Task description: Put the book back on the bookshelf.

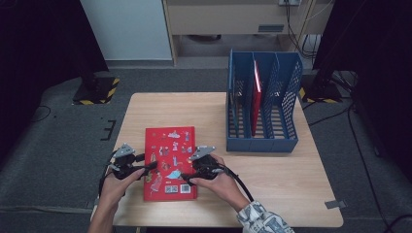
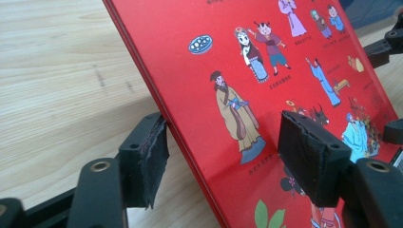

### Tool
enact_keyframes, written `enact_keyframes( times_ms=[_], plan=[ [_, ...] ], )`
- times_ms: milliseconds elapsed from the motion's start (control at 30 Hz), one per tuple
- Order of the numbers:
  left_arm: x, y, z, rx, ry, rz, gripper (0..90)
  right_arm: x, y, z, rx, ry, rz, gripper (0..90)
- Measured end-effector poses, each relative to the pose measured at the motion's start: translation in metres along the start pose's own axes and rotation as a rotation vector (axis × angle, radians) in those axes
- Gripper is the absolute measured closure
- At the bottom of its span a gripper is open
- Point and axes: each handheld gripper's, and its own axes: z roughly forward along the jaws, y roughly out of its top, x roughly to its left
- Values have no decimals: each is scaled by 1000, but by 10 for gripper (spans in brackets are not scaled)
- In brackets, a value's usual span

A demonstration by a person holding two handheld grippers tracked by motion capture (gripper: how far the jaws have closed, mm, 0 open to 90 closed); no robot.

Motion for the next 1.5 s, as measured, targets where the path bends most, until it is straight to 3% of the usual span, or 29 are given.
enact_keyframes(
  times_ms=[400,833,1133,1333,1500],
  plan=[
    [8,6,-15,-22,38,-2,392,1,23,7,-7,-6,2,335],
    [11,24,-28,-42,60,16,425,-2,56,-1,-23,-32,-9,411],
    [16,34,-36,-29,132,48,434,-3,80,6,-30,-58,-20,441],
    [26,34,-41,-45,134,9,432,-4,96,11,-31,-49,-28,444],
    [30,36,-45,-48,143,6,443,-3,108,11,-58,-57,-34,464]
  ],
)
